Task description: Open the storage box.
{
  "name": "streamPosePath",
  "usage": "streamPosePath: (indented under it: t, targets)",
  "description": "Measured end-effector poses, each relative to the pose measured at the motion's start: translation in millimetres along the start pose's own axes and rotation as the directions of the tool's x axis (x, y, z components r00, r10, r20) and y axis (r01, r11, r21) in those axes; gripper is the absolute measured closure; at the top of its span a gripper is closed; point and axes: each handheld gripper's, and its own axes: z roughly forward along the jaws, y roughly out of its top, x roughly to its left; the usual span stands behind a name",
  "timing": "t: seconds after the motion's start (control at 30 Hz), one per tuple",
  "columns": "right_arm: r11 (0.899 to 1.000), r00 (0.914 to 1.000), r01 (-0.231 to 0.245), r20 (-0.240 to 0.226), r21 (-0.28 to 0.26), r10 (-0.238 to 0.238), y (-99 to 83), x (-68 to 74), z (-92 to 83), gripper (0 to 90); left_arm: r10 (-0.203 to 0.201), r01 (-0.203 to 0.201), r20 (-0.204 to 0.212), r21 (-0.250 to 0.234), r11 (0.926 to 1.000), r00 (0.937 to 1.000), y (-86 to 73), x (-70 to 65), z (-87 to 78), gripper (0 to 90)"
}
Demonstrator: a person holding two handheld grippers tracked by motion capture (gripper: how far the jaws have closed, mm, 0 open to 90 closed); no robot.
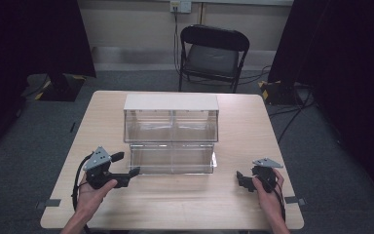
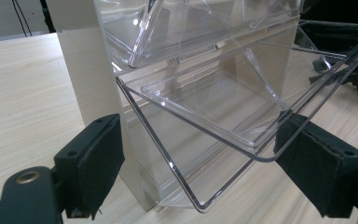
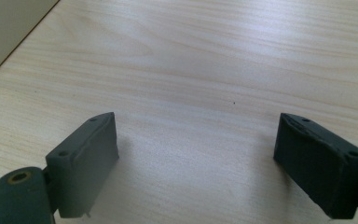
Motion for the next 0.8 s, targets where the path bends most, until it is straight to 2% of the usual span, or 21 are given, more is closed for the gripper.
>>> streamPosePath:
  t: [0.8]
  targets:
    - [1.000,1.0000,0.000,-0.001,0.001,0.000,0.3,0.2,0.2,12.3,0.005,-0.005,0.009,0.001,1.0000,0.9999,9.5,2.2,-0.5,15.4]
